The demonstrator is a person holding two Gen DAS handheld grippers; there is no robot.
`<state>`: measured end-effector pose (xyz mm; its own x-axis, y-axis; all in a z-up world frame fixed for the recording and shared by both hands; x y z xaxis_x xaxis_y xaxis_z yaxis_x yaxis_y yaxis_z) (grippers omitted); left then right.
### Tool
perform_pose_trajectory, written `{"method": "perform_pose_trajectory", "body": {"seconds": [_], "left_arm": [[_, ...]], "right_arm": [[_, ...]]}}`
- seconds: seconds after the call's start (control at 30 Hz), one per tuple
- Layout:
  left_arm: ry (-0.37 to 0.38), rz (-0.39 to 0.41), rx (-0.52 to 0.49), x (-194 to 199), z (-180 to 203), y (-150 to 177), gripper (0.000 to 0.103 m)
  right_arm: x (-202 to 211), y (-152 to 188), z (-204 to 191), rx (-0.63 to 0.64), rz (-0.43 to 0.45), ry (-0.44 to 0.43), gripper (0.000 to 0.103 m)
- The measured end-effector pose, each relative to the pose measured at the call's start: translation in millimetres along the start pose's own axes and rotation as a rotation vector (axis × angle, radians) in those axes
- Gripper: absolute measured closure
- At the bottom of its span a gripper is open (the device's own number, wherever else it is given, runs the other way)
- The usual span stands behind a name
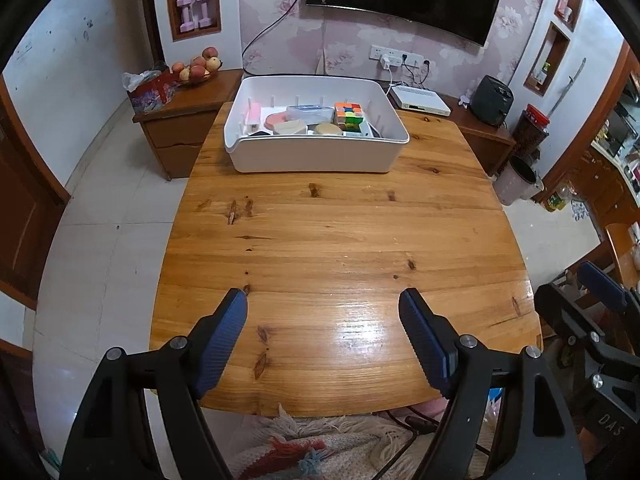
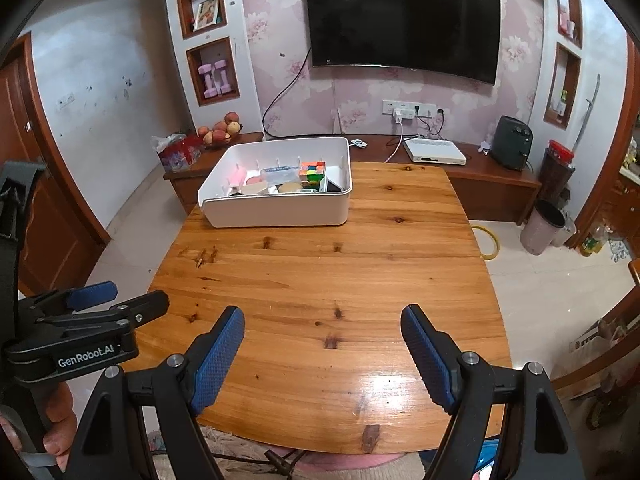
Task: Organize rigid objects
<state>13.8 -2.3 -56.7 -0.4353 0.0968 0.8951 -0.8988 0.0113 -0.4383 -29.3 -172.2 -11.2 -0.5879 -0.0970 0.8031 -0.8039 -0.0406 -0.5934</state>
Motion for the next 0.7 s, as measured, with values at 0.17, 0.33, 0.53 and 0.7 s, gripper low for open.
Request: {"method": "perform_pose_trajectory", "body": {"seconds": [0.17,0.33,0.53,0.7], "left_arm": [[-0.005,0.007,-0.006,2.4,4.3,-0.6,0.022],[-0.009,0.012,-0.003,3.9,4.7,-1.2,0.022],[-0.011,0.016,-0.001,4.9,6.0,-2.2,0.022],[-0.010,0.015,-0.001,4.8,6.6,-2.4,0.022]], "right_arm": [[0.7,-0.6,-0.8,0.004,0.010,0.009,0.022],[1.5,-0.3,-1.7,0.012,0.021,0.014,0.022],[0.6,0.3,0.9,0.005,0.017,0.010,0.022],[-1.5,0.1,1.5,0.002,0.009,0.002,0.022]]}}
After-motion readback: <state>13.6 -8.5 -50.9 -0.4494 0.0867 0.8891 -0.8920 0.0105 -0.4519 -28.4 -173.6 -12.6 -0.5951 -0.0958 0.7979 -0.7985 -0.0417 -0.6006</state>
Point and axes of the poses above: each gripper's, at about its wrist camera, not at the fingertips, and x roughly against the way its jaws point, z to its right, y to its underside, the point moved 7 cm from there along -x, roughly the way its jaws point, and after that the axes turned 6 degrees about -z, right-handed, at the moved point
